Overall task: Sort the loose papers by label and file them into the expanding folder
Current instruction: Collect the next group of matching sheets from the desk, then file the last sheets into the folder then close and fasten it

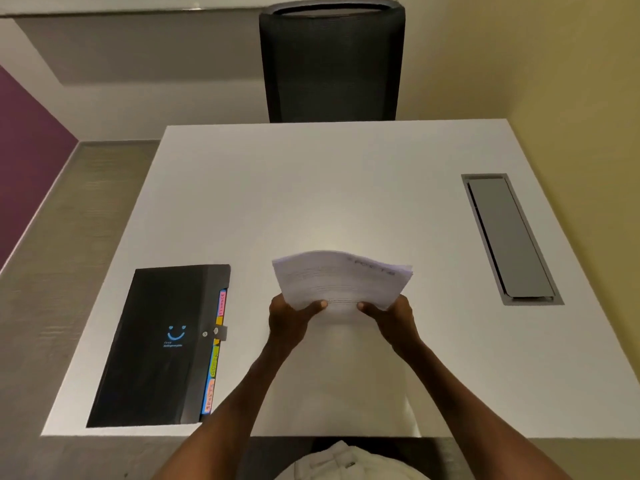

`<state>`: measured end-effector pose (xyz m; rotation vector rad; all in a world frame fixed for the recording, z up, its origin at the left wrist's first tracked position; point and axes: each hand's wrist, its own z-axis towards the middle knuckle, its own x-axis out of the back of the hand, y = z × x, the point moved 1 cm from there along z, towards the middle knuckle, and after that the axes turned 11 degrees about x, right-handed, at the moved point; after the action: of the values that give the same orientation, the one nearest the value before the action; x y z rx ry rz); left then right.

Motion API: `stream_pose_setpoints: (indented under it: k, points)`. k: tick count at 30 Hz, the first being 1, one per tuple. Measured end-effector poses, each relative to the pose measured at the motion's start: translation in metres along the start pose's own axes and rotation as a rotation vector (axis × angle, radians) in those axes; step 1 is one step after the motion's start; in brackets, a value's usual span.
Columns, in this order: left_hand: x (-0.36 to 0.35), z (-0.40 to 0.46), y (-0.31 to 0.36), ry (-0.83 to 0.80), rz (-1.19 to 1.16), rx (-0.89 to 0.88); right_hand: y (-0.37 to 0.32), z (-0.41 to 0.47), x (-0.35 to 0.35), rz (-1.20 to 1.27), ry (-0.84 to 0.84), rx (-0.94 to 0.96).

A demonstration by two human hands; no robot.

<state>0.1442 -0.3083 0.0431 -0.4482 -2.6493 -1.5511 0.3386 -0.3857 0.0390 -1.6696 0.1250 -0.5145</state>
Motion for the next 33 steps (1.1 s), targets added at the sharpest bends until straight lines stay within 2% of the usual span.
stream_pose_setpoints:
  k: [5,9,17,22,24,27,28,30,33]
  points:
    - [0.0,-0.003,0.007,-0.02,0.08,0.002,-0.013,-0.002,0.004,0.035,-0.015,0.01]
    - [0.004,-0.015,0.014,-0.022,0.152,0.08,-0.033,0.0,0.009,-0.009,-0.058,0.078]
    - [0.028,-0.044,0.015,-0.089,-0.117,0.226,-0.044,-0.007,-0.002,-0.003,-0.124,0.144]
    - [0.058,-0.041,0.006,-0.14,-0.232,0.237,-0.05,-0.007,-0.025,0.002,-0.203,0.111]
    - [0.08,-0.036,0.001,-0.02,-0.119,0.218,-0.05,-0.004,-0.03,-0.022,-0.154,0.092]
    - [0.129,-0.034,-0.022,0.395,0.148,0.142,-0.045,-0.003,-0.028,-0.015,-0.028,0.042]
    - [0.148,-0.035,-0.034,0.479,0.257,0.142,-0.044,-0.004,-0.028,-0.027,0.005,0.036]
    - [0.181,-0.029,-0.061,0.538,0.462,0.205,-0.042,-0.006,-0.028,-0.062,0.057,0.025]
    - [0.2,-0.017,-0.093,0.493,0.67,0.333,-0.041,-0.012,-0.032,-0.067,0.109,0.007]
